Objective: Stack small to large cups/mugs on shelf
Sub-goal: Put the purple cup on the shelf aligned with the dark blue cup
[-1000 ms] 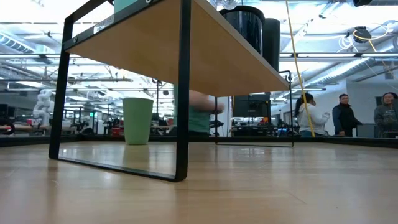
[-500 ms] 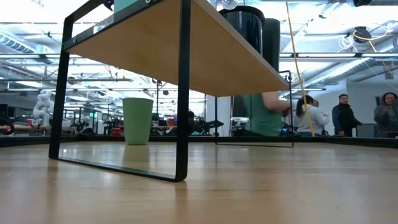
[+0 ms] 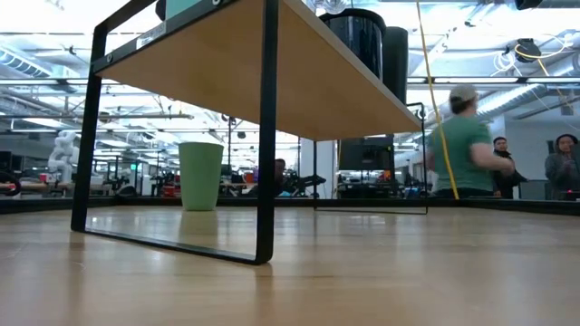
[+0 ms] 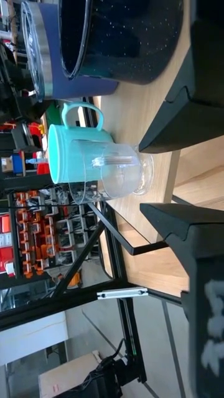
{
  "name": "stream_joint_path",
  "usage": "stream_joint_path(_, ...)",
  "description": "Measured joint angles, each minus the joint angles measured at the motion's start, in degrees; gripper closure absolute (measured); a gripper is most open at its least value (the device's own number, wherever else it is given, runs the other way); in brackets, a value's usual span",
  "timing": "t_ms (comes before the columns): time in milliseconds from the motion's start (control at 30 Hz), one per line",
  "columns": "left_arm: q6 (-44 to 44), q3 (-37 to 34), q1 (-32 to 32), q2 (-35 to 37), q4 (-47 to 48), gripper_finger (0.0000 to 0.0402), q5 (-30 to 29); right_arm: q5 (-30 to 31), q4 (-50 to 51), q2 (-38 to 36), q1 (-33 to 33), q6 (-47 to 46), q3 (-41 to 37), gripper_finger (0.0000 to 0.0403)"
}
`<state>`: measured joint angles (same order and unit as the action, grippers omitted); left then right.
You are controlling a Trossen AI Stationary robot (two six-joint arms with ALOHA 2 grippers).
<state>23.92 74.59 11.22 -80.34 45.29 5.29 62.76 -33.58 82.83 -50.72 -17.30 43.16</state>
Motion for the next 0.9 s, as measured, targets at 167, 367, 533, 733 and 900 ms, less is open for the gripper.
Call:
stream_joint_path(167, 0.0, 0.0, 0.0, -0.1, -0.7, 0.03, -0.3, 0.0, 0.0, 0.0, 0.0, 0.0, 0.0, 0.0273)
stream_joint_path(367, -0.1, 0.0, 0.0, -0.1, -1.7, 0.0264, -0.4, 0.0, 0.0, 0.0, 0.0, 0.0, 0.0, 0.0273)
stream_joint_path(533, -0.1, 0.0, 0.0, -0.1, -1.8, 0.0269, -0.3, 0.0, 0.0, 0.0, 0.0, 0.0, 0.0, 0.0273)
stream_joint_path(733, 0.2, 0.0, 0.0, -0.1, -1.9, 0.0291, 0.7, 0.0, 0.0, 0.0, 0.0, 0.0, 0.0, 0.0273)
stream_joint_path(900, 0.3, -0.1, 0.0, -0.1, -1.9, 0.0302, 0.7, 0.0, 0.0, 0.0, 0.0, 0.0, 0.0, 0.0273)
